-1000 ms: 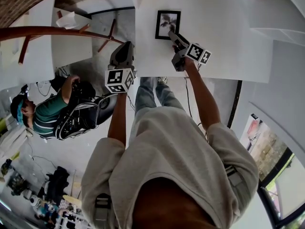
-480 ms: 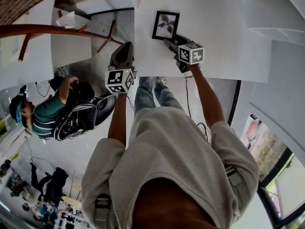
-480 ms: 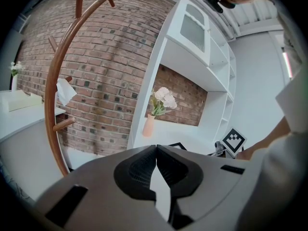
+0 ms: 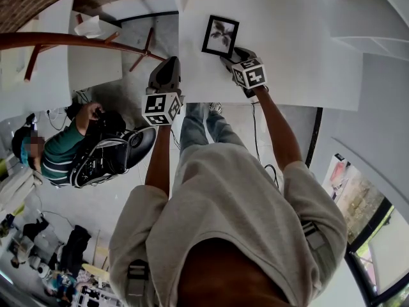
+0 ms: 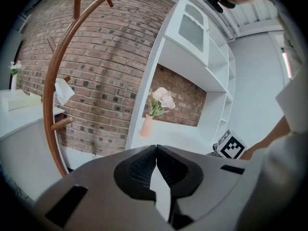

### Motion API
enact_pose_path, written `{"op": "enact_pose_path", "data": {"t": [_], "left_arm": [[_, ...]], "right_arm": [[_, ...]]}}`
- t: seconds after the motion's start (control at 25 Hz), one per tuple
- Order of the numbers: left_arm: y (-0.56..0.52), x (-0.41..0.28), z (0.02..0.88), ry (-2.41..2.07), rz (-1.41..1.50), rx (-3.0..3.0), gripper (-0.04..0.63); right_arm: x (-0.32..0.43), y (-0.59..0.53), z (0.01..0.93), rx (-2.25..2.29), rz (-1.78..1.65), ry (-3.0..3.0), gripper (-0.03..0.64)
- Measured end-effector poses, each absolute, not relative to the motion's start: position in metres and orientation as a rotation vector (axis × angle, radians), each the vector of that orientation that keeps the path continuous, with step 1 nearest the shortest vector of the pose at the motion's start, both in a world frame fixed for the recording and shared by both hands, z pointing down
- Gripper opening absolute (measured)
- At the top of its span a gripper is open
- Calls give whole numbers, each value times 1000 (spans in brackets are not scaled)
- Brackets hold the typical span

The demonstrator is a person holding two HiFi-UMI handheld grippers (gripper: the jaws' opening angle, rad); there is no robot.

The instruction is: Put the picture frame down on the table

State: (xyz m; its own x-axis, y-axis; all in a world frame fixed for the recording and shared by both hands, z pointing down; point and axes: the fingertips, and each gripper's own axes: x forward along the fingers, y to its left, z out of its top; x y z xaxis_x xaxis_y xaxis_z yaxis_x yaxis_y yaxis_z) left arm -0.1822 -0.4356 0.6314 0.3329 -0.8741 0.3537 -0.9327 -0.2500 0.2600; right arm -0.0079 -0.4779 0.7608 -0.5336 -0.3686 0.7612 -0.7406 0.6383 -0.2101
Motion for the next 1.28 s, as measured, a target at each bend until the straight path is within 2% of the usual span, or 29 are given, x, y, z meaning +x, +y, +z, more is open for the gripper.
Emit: {"op": "enact_pose_path", "data": {"t": [0.4, 0.48, 0.76, 1.28], "left_arm": [[-435, -178, 624, -1598, 188, 2193, 17], [-434, -177, 622, -1601, 188, 2196, 17], [-431, -169, 609, -1608, 186, 2220, 17], [-412, -159, 583, -1642, 187, 2248, 17]], "right_arm": [[-3, -476, 752, 912, 672, -2180, 262], [0, -478, 745, 953, 655, -2189, 225], [10, -479, 721, 1071, 582, -2217, 32], [19, -465, 656, 1202, 527, -2366, 25]]}}
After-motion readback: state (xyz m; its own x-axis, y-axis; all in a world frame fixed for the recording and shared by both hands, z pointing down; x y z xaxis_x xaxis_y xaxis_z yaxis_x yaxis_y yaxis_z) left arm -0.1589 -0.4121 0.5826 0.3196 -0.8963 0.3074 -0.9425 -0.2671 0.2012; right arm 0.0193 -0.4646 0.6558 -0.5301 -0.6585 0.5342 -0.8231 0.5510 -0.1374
